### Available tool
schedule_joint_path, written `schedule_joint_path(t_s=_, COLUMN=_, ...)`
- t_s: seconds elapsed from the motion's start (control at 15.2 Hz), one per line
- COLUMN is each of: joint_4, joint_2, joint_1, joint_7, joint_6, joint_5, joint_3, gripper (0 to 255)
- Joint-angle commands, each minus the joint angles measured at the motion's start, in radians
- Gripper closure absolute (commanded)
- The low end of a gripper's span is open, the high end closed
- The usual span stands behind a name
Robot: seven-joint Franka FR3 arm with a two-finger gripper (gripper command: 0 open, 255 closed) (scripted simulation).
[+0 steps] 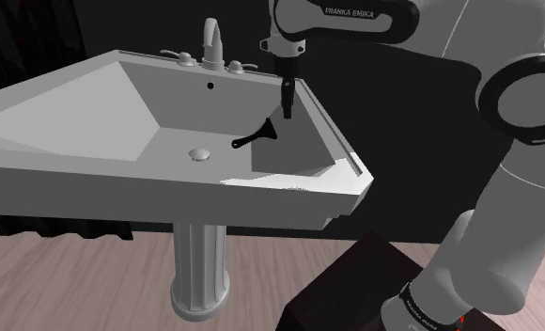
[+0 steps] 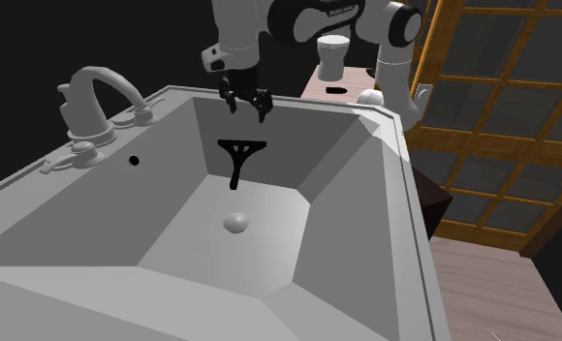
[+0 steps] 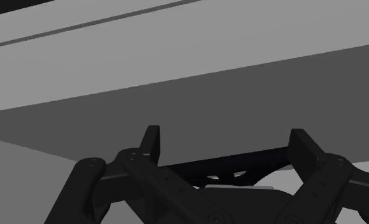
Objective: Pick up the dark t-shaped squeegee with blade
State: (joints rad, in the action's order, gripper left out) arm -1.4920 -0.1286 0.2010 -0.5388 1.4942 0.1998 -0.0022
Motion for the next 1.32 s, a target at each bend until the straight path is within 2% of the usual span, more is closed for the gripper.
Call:
schedule_joint_path(t_s=0.0, joint_4=0.081, joint_2=-0.100, joint_1=0.019, joint_7=-0.049, joint_6=-0.002, joint_5=0.015, joint_3=0.019, gripper=0)
schedule_joint_path(t_s=0.4, joint_4=0.376, joint_2=-0.369, joint_1=0.090, joint_7=-0.202, joint_6=-0.122, joint_5=0.091, joint_3=0.064, gripper=0)
schedule_joint_path(t_s=0.92, joint_4=0.247, joint_2=-0.353, joint_1=0.084, joint_7=-0.177, joint_6=-0.014, joint_5=0.088, joint_3=0.066, gripper=0)
schedule_joint_path(t_s=1.06, joint_4=0.247, joint_2=-0.353, joint_1=0.084, joint_7=-0.177, joint_6=-0.014, joint_5=0.088, joint_3=0.066, gripper=0)
schedule_joint_path(t_s=1.12, joint_4=0.247, joint_2=-0.352, joint_1=0.083, joint_7=-0.178, joint_6=-0.015, joint_5=0.088, joint_3=0.066, gripper=255)
schedule_joint_path(t_s=1.25, joint_4=0.247, joint_2=-0.352, joint_1=0.083, joint_7=-0.178, joint_6=-0.015, joint_5=0.088, joint_3=0.066, gripper=255)
